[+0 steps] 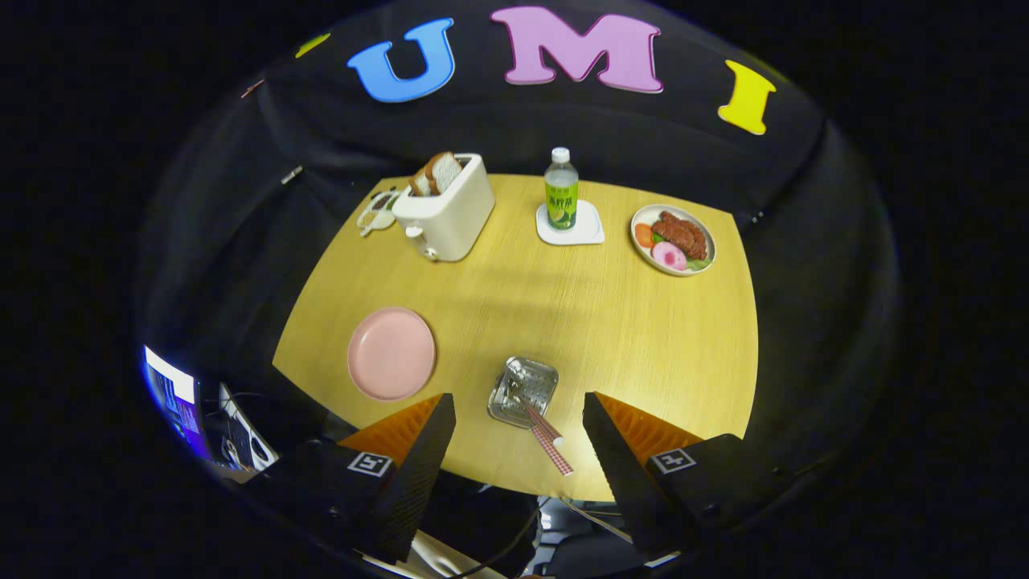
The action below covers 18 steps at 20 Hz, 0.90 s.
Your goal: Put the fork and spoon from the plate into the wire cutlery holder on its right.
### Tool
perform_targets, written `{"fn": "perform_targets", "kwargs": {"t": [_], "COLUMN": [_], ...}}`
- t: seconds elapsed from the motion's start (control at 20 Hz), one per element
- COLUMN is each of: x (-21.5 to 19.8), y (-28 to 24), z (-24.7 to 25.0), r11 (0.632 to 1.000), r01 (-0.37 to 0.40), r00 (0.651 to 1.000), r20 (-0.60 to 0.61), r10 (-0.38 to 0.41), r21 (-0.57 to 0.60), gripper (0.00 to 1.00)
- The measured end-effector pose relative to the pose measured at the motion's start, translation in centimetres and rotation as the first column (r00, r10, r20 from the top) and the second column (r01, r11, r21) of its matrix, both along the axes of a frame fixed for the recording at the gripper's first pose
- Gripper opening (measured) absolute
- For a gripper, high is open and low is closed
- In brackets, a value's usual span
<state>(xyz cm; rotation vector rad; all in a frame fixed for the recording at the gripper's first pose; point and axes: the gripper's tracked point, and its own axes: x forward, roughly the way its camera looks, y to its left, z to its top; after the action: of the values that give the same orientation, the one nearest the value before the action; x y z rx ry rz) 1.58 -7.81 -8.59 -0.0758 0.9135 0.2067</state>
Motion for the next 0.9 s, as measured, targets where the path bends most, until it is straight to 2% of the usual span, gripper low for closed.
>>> {"fn": "perform_targets", "kwargs": {"t": [0.15, 0.25, 0.45, 0.65, 0.9], "x": [-0.6, -0.2, 0.6, 0.1, -0.1], "y": [0.8, 0.9, 2.7, 3.4, 4.0], "z": [2.7, 4.1, 7.2, 11.6, 14.2], "r11": [0.998, 0.994, 0.982, 0.972, 0.971], "r01": [0.059, 0.104, 0.151, 0.169, 0.175], "r00": [0.982, 0.952, 0.875, 0.767, 0.698], "r20": [0.179, 0.287, 0.447, 0.598, 0.674], "r10": [-0.063, -0.109, -0.185, -0.232, -0.240], "r21": [0.027, 0.032, 0.111, 0.162, 0.164], "gripper": [1.00, 1.00, 1.00, 0.99, 0.99]}}
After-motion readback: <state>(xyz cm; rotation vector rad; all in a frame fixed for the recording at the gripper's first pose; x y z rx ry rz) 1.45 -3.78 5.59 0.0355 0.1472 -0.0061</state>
